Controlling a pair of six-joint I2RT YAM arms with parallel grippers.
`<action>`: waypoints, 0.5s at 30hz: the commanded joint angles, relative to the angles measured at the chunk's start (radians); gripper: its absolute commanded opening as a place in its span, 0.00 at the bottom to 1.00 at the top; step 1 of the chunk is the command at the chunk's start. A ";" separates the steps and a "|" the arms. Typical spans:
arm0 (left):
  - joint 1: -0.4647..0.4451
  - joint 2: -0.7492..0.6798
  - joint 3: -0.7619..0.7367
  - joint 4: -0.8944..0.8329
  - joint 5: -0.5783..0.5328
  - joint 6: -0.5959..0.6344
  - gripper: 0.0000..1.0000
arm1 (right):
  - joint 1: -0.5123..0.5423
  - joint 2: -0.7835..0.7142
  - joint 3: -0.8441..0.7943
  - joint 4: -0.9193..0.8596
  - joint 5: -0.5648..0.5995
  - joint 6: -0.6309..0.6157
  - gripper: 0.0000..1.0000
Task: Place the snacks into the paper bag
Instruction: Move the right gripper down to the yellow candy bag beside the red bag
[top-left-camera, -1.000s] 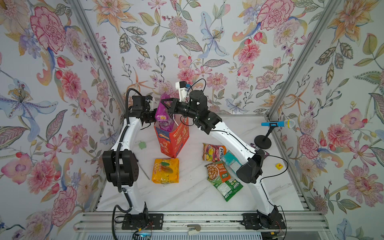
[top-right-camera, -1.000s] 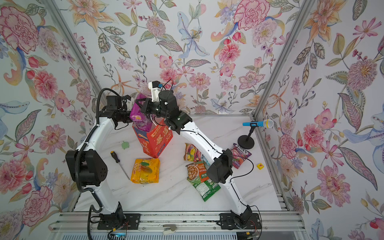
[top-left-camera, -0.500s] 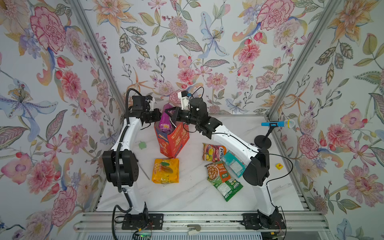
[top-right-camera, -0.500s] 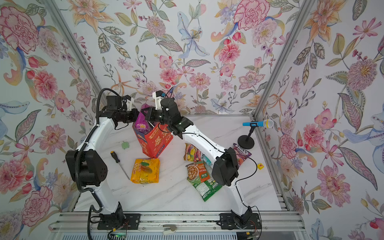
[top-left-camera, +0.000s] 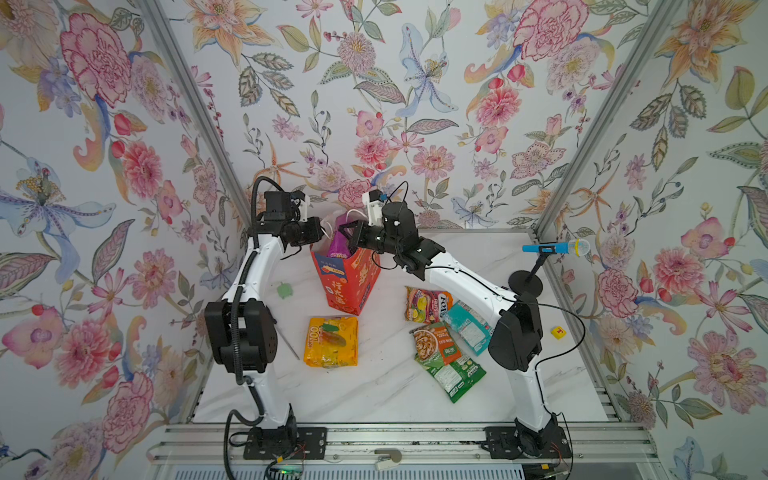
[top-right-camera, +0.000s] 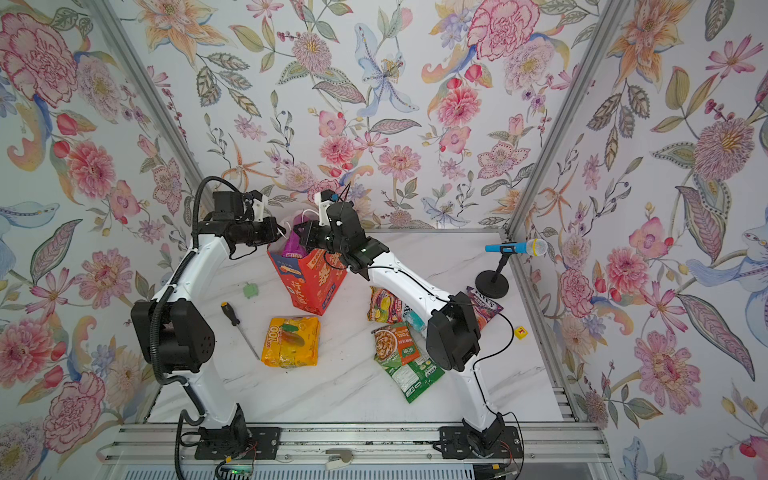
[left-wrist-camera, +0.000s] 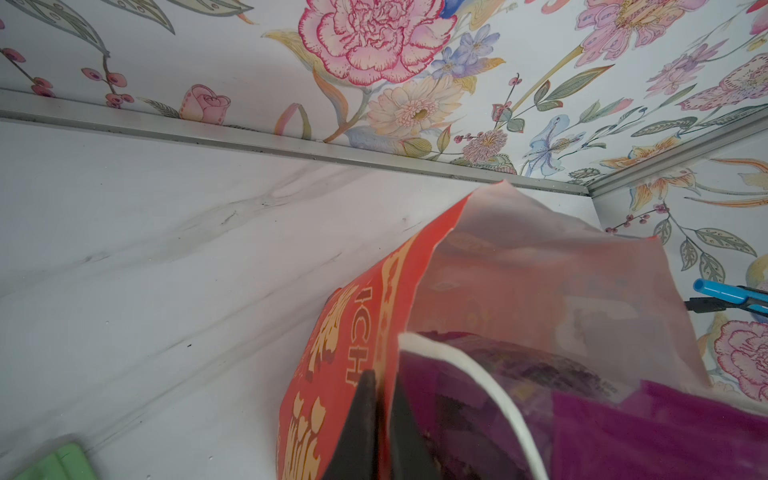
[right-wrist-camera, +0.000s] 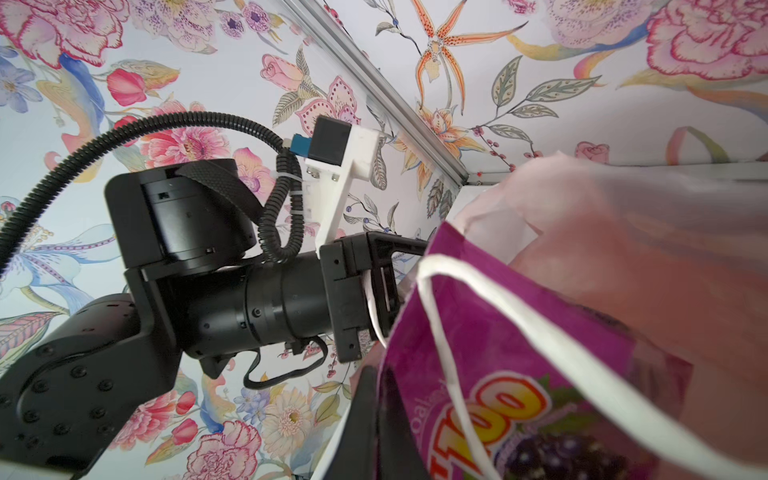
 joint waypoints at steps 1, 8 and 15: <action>-0.009 -0.049 -0.009 0.012 0.014 -0.002 0.09 | -0.005 -0.092 0.015 0.093 0.001 -0.021 0.19; -0.012 -0.048 -0.008 0.012 0.012 -0.001 0.08 | -0.016 -0.086 0.064 0.037 -0.015 -0.021 0.51; -0.014 -0.053 -0.008 0.012 0.012 -0.002 0.08 | -0.026 -0.117 0.087 -0.120 -0.033 -0.045 0.60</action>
